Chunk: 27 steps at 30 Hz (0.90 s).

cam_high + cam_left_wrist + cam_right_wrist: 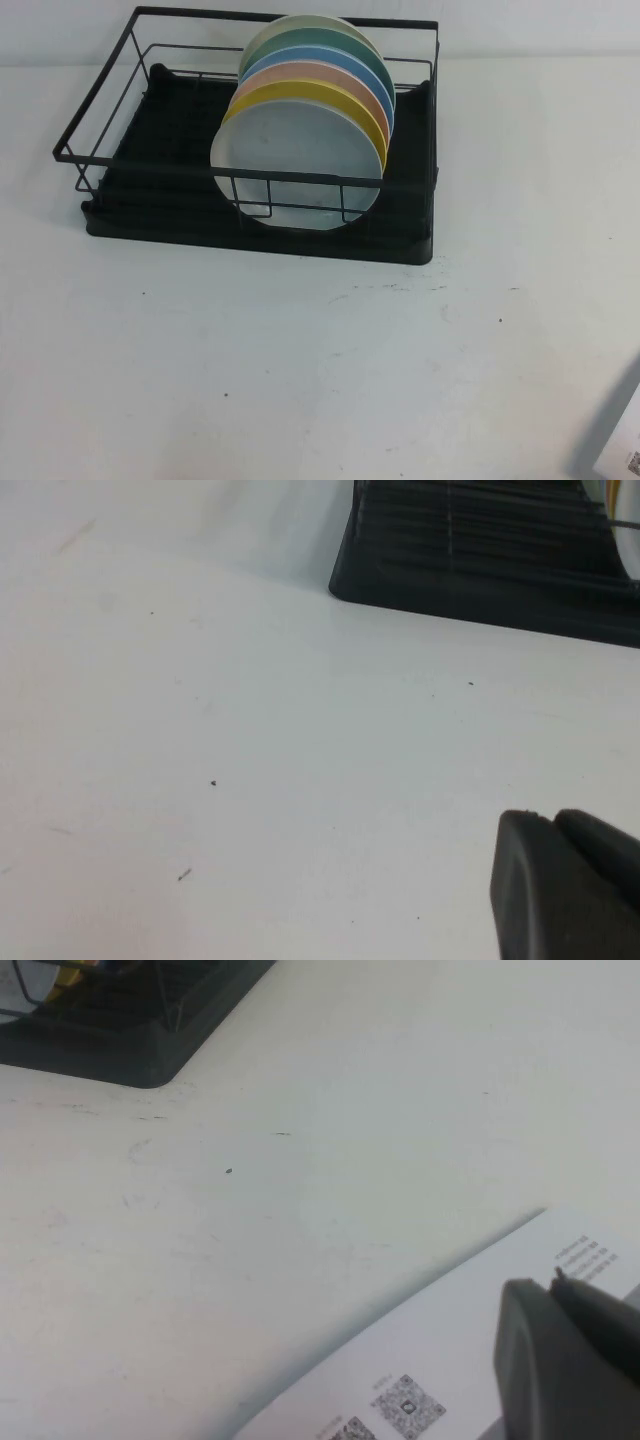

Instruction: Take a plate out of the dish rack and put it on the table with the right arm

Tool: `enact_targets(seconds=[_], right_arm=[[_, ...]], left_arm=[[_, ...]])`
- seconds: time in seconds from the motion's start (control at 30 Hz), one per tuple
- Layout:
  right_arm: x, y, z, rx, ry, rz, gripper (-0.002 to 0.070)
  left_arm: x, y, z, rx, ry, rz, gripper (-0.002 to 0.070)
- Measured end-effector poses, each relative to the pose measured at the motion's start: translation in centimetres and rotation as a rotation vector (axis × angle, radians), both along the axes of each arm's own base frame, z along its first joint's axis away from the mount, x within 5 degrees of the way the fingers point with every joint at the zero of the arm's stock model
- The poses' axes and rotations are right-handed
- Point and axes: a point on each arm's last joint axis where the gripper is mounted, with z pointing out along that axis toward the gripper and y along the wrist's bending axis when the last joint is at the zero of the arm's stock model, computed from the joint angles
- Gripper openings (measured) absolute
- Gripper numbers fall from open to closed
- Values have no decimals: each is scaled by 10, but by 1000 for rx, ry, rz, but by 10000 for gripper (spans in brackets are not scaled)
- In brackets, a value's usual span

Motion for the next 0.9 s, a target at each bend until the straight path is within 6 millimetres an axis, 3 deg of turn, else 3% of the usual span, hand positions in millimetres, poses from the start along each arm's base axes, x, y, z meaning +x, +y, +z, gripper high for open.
enact_targets(seconds=[0.9], right_arm=[[0, 2, 1, 72, 7, 5, -18]], left_arm=[[0, 0, 0, 0, 0, 0, -4]])
